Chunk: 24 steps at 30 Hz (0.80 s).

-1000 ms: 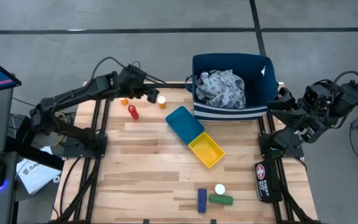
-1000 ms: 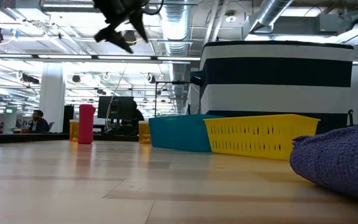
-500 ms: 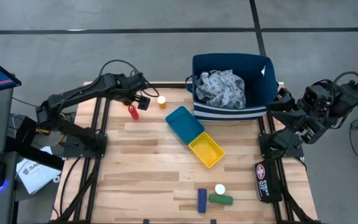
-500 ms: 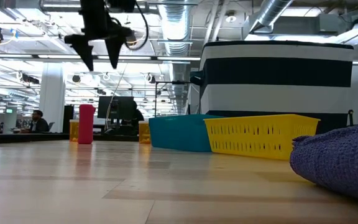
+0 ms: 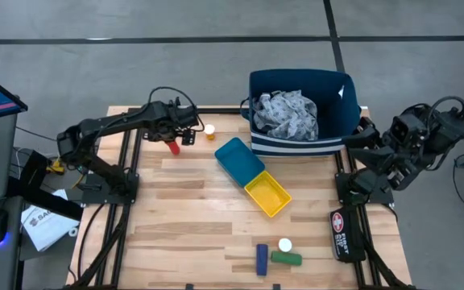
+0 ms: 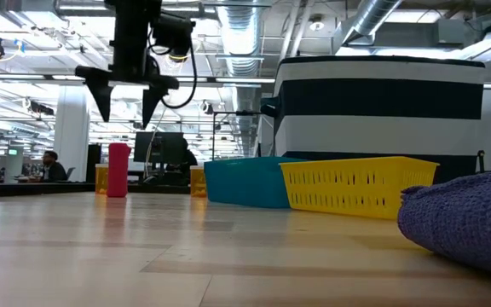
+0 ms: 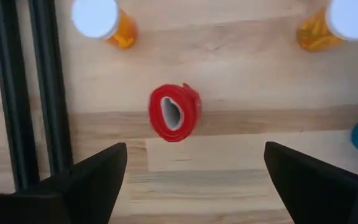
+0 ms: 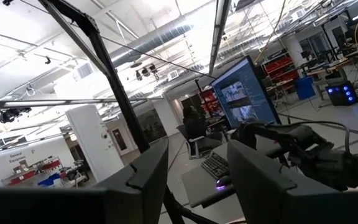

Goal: Pick & Place Medicine items
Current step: Put the red bandage into the blue bin

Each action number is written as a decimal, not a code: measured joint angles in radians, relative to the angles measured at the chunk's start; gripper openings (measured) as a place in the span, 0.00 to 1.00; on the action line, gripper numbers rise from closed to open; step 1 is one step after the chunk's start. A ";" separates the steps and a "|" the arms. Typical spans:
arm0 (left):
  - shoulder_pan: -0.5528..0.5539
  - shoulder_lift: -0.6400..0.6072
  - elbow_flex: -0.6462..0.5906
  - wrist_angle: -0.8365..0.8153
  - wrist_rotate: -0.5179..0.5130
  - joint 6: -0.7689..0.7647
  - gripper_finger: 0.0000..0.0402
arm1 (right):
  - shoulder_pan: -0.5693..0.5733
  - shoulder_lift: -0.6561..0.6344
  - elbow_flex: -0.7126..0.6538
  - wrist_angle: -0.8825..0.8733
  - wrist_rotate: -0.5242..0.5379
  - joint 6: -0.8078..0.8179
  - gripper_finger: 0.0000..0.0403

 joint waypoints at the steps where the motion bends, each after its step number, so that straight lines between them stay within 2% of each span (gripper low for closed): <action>1: 0.007 -0.008 -0.015 0.022 0.004 -0.002 0.92 | 0.000 0.000 0.000 0.000 0.000 0.000 0.40; 10: 0.083 -0.024 -0.109 0.124 0.050 0.032 0.86 | 0.001 -0.003 0.000 0.000 -0.024 0.011 0.40; 24: 0.106 -0.021 -0.187 0.228 0.056 0.061 0.81 | 0.001 -0.004 0.000 0.015 -0.026 0.011 0.40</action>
